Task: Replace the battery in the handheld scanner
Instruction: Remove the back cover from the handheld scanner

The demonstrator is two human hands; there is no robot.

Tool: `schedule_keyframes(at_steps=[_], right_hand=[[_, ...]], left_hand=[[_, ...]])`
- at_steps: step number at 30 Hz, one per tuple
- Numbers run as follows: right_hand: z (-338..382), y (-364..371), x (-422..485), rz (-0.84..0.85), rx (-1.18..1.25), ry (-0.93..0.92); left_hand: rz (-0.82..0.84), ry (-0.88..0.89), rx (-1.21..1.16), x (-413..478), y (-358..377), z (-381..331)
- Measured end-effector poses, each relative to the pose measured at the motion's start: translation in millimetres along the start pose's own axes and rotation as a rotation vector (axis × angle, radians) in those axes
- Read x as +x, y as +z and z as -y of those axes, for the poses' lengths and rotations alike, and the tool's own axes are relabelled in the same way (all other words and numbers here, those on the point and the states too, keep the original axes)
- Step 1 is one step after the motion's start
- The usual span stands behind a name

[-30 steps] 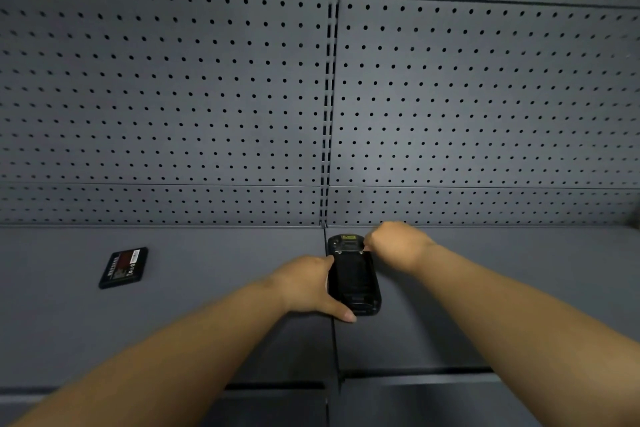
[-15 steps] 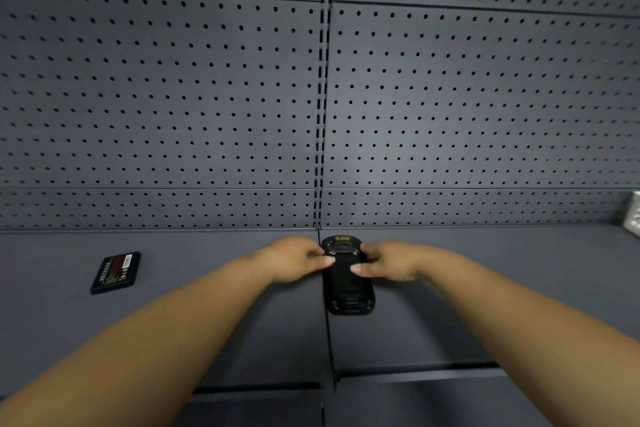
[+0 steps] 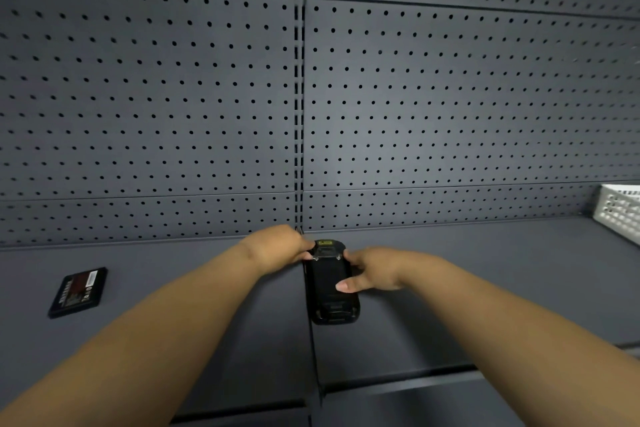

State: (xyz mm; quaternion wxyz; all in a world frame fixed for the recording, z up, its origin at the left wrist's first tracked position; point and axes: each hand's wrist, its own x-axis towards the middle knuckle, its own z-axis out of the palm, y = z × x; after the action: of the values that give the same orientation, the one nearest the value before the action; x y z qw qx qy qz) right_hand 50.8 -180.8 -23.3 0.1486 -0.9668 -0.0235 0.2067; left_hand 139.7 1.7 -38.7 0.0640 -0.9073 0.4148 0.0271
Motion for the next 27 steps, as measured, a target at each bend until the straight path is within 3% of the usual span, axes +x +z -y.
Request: schedule_keyframes(at_steps=[21,27], right_hand=[[-1,2,3,0.008,-0.033,0.024],[2,0,2,-0.002,-0.04,0.014]], left_hand=[[-0.073,-0.009,0.08,7,7,-4],[-0.163,-0.075,-0.073,2,13,-8]])
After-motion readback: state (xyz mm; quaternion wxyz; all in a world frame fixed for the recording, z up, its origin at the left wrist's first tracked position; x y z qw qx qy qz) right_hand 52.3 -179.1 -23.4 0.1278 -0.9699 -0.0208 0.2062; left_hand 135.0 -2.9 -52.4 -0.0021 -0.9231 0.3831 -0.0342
